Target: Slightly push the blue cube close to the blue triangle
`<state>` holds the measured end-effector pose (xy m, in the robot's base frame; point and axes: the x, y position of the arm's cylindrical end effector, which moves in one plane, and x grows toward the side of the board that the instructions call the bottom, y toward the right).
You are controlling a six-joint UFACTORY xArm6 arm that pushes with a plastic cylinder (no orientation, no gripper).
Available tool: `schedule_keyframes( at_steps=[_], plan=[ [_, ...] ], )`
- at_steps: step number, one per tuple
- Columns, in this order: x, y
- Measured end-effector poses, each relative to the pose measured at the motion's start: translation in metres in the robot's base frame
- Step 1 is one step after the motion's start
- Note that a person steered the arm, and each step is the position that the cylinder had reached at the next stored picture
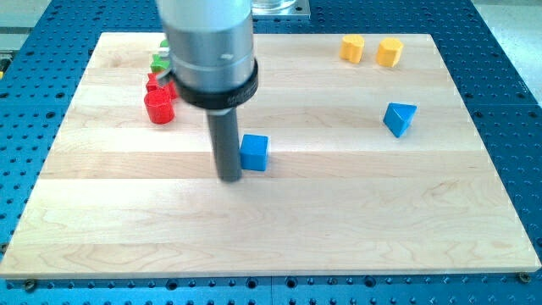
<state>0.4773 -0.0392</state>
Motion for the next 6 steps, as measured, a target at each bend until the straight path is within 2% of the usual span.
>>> schedule_keyframes(
  at_steps=[1,2,3,4,5,6],
  plan=[
    [-0.045,0.083],
    [-0.058,0.109],
    [-0.078,0.075],
    [-0.079,0.129],
    [-0.091,0.119],
    [-0.115,0.046]
  ],
)
